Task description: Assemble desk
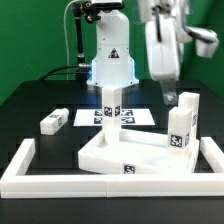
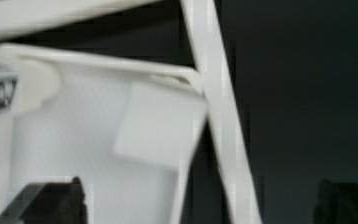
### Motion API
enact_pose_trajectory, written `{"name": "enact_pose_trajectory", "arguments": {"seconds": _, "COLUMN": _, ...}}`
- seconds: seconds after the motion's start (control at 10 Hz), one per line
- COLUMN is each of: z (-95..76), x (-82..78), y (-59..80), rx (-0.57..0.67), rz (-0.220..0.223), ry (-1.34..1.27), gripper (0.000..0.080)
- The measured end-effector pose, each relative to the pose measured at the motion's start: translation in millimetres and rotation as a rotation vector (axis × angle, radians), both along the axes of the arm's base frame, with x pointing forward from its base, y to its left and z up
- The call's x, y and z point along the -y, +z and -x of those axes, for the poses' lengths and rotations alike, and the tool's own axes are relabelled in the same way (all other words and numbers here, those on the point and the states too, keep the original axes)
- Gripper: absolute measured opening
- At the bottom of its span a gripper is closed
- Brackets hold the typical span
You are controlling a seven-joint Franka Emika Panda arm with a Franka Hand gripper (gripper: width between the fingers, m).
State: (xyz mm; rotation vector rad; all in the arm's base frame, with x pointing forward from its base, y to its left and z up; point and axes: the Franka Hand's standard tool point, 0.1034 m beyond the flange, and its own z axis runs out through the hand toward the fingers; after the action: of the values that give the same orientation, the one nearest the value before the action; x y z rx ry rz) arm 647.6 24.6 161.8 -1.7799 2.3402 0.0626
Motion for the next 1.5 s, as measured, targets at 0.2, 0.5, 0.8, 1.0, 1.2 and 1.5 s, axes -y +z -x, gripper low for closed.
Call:
{"name": "enact_pose_trajectory", "arguments": {"seconds": 0.2, "z": 1.2, "x": -6.6, "y": -6.3, "rx": -0.006, "rz": 0.003, "ry": 0.004, "gripper": 0.0648}}
{"name": "enact_pose_trajectory", "arguments": {"seconds": 0.5, "z": 1.3, "x": -6.0, "y": -6.9, "rx": -0.007, "rz": 0.004, "ry": 0.004, "gripper": 0.0648}}
{"name": "enact_pose_trajectory", "arguments": {"seconds": 0.8, "z": 19.5, "x": 27.4, "y": -4.2, "rx": 0.043, "rz": 0.049, "ry": 0.172, "gripper": 0.0648}}
{"name": "enact_pose_trajectory", "arguments": {"seconds": 1.0, "z": 38.4, "x": 67.6, "y": 8.2, "rx": 0.079, "rz": 0.081, "ry": 0.359, "gripper": 0.0648}}
{"name": "enact_pose_trajectory", "arguments": {"seconds": 1.2, "z": 40.7, "x": 69.8, "y": 4.4, "rx": 0.091, "rz": 0.105, "ry": 0.502, "gripper": 0.0648}}
{"name": "enact_pose_trajectory", "arguments": {"seconds": 1.5, "z": 41.1, "x": 70.8, "y": 3.6, "rx": 0.115, "rz": 0.131, "ry": 0.686, "gripper": 0.0648}}
